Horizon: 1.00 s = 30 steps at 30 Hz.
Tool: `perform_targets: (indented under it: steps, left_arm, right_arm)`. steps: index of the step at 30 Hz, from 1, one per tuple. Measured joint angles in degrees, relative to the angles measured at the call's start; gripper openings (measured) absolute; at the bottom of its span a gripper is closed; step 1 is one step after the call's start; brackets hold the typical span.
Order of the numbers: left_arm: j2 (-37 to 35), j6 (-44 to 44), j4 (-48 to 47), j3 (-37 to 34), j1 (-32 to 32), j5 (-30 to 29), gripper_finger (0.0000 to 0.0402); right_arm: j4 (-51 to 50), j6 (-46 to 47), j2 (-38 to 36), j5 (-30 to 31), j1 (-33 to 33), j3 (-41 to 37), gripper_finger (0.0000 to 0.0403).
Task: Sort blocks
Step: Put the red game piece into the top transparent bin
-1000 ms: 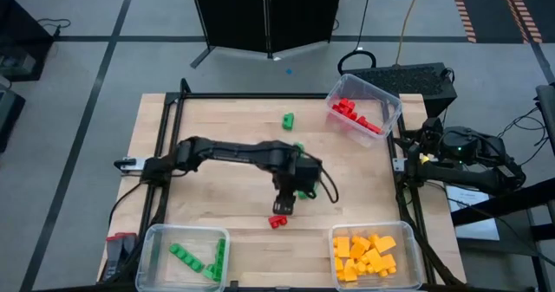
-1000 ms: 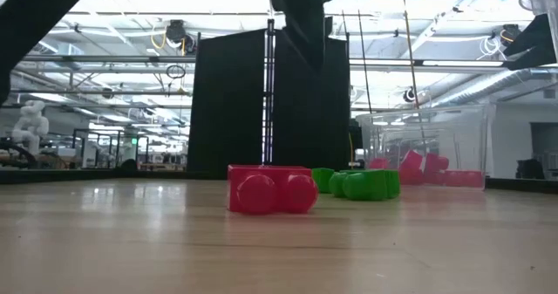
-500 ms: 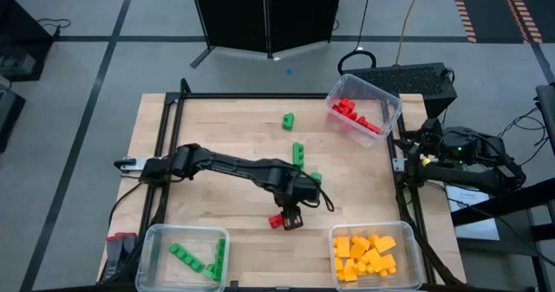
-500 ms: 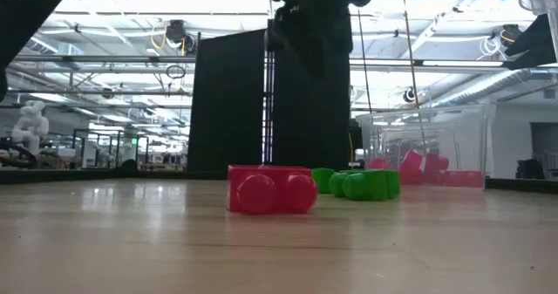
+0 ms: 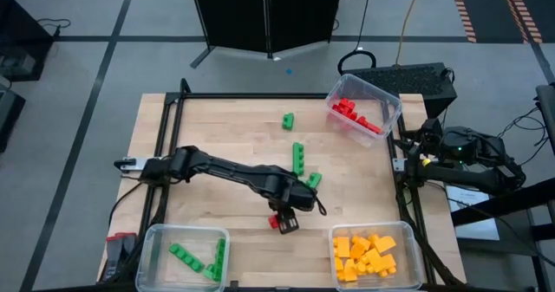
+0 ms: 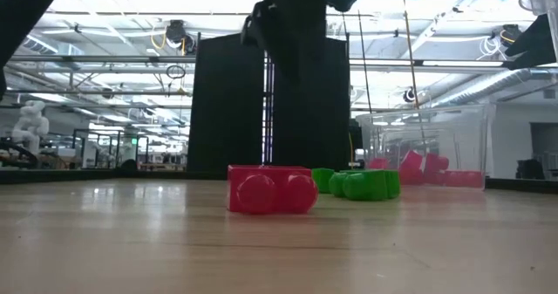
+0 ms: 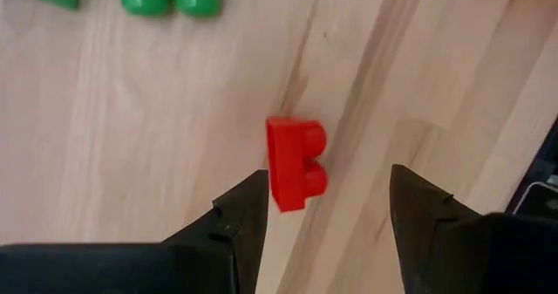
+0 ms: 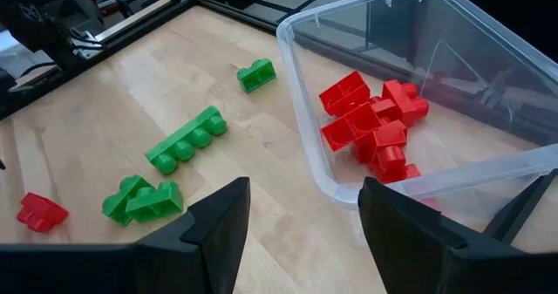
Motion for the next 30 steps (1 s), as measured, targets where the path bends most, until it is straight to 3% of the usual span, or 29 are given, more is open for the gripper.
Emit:
perform_targets:
  steps: [6, 14, 18, 30]
  left_arm:
    - [-4.3, -1.1, 4.9, -8.2, 0.0, -0.3, 0.0162]
    - [-15.3, -4.6, 26.3, -31.7, 0.0, 1.7, 0.0162]
    - [-18.2, -8.3, 36.0, -39.9, -0.5, 2.4, 0.0162]
    - [-13.5, -7.5, 43.0, -43.1, -1.2, -0.5, 0.0162]
  right_arm:
    - [0.0, 0.0, 0.0, 0.3, 0.0, 0.0, 0.0208]
    - [1.3, 0.8, 0.0, 1.6, 0.0, 0.0, 0.0208]
    - [1.3, 1.7, 0.0, 1.6, 0.0, 0.0, 0.0208]
    - [1.1, 1.7, 0.0, 1.1, 0.0, 0.0, 0.0208]
